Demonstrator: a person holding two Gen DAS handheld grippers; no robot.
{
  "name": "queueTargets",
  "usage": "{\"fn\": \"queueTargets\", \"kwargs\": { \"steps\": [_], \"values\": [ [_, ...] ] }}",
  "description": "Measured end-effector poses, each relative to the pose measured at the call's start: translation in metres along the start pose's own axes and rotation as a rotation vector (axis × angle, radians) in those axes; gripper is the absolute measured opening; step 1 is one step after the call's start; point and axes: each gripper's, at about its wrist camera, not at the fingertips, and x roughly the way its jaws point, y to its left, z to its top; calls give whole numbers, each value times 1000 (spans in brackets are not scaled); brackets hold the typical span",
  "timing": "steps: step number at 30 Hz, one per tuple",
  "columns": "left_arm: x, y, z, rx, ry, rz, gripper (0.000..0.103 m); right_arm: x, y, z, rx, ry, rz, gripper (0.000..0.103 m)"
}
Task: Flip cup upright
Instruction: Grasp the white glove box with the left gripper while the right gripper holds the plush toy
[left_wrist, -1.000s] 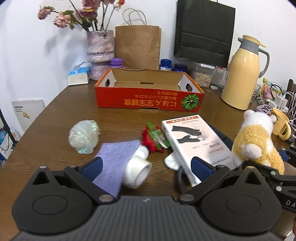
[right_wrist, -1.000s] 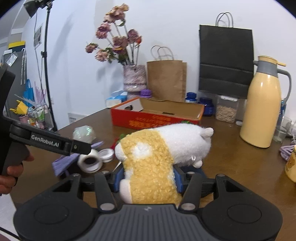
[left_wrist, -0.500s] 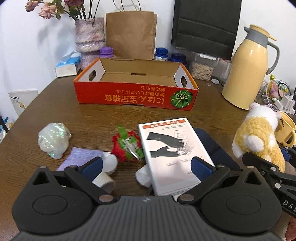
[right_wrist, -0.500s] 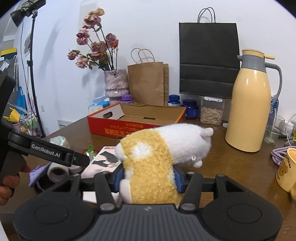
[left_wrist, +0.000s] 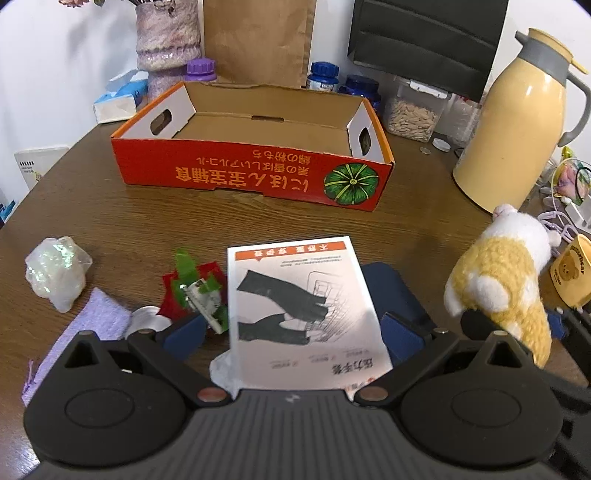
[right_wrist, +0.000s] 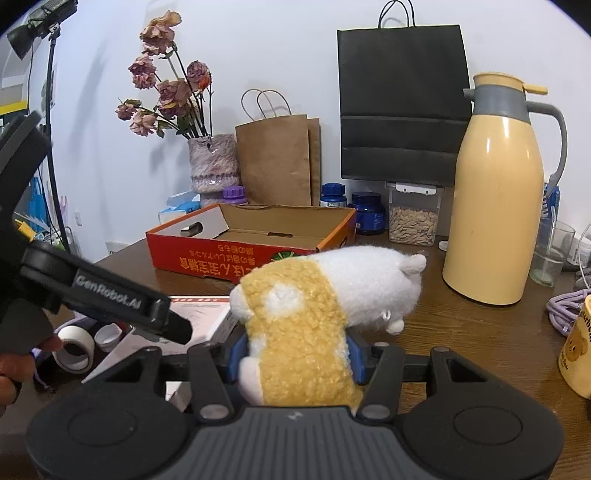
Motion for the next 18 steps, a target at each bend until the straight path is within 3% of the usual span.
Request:
{"fn": "queueTargets", "kwargs": {
  "steps": [18],
  "values": [
    [16, -5, 8, -45, 67, 33, 103, -1, -6, -7, 24, -1, -5, 52]
  ]
}}
